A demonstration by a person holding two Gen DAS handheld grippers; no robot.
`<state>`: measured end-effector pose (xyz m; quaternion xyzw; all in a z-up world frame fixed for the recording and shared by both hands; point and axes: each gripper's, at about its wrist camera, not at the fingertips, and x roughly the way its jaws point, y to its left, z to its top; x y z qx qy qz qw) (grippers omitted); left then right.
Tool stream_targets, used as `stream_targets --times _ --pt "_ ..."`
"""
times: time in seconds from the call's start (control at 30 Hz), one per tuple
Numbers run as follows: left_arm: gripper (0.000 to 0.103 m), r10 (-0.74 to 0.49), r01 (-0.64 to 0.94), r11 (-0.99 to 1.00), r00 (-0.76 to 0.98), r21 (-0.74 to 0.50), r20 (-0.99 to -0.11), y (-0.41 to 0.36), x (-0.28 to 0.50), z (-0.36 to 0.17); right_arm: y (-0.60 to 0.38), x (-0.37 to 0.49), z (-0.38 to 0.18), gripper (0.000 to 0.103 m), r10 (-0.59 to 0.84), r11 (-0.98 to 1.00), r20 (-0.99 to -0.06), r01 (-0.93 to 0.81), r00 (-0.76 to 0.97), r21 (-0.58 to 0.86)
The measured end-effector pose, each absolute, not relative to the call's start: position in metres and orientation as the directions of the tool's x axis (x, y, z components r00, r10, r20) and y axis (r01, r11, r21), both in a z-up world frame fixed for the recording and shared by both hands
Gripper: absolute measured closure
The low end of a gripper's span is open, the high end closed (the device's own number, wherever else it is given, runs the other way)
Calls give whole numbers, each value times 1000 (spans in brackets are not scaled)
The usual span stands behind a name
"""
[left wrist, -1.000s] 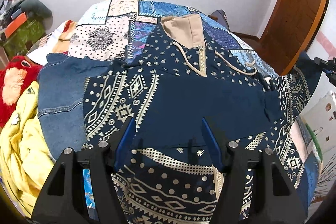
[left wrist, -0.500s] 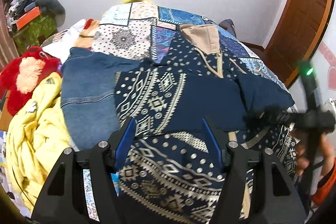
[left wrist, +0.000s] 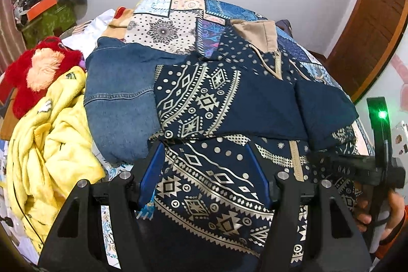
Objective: Fold large clothes
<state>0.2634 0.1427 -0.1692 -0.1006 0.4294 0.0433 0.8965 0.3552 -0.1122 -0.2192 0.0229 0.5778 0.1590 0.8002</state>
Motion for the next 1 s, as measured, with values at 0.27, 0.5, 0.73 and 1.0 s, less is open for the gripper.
stream_targets --times 0.27,0.5,0.73,1.0 --pt "40 -37 -82 990 632 -115 -774 100 278 -154 -134 329 -205 94 445 865 -872 -352 206 358" --pt "40 -128 98 992 633 -85 -763 13 323 -132 -232 330 -134 94 337 927 -791 -325 511 185" --pt "35 -240 315 947 555 -66 -797 -113 386 -150 -346 337 -115 94 97 993 -755 -109 649 34" --pt "34 -159 467 878 485 101 -860 -223 423 -216 -416 334 -133 94 82 995 -773 -3 629 104"
